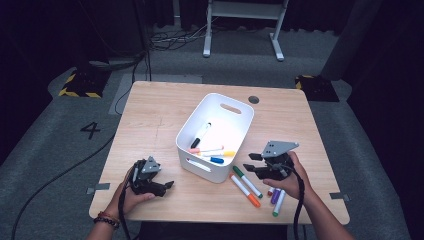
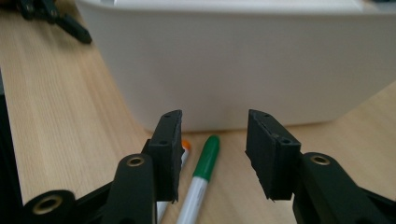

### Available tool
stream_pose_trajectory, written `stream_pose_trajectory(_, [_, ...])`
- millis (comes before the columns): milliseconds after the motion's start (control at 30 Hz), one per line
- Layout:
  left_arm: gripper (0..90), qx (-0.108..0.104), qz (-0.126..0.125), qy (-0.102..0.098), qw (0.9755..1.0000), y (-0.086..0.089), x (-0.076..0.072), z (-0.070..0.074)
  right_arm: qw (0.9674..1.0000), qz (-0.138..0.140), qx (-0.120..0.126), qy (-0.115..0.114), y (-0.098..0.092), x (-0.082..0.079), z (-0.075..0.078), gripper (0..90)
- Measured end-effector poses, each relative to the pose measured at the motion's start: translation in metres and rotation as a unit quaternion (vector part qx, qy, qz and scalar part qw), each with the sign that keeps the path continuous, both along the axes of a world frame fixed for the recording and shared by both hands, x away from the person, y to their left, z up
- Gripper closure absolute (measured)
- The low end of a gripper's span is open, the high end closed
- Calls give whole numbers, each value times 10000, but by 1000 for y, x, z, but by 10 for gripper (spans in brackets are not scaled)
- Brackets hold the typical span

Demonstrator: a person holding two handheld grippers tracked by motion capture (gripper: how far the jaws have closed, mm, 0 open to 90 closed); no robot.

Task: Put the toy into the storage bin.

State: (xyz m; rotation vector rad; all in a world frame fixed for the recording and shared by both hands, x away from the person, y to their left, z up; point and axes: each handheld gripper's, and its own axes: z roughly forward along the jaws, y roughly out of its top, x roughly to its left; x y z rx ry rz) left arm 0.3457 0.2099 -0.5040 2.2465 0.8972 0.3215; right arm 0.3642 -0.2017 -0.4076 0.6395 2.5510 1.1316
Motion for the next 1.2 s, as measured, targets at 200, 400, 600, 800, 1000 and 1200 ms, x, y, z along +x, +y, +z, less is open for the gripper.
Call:
stream_pose_trajectory(200, [153, 2, -2, 0, 10000, 0, 0, 0, 9991, -36, -223, 345, 8, 3, -39, 565])
stream_pose_trajectory(400, [154, -3, 19, 4, 10000, 0, 0, 0, 9974, -104, -483, 532, 12, 14, -63, 592])
stream_pose_trajectory(600, [154, -32, 9, 31, 10000, 0, 0, 0, 9954, -282, -512, 763, 13, 21, -77, 603])
stream_pose_trajectory(800, [154, -32, 9, 27, 10000, 0, -1, 0, 9945, -481, -386, 849, 10, 28, -79, 675])
stream_pose_trajectory(1000, [154, -34, 7, 34, 10000, 0, 0, 0, 9951, -604, -372, 691, 10, 28, -81, 747])
stream_pose_trajectory(1200, [154, -11, 12, -2, 10000, 0, 0, 0, 9947, -669, -331, 714, 7, 28, -80, 749])
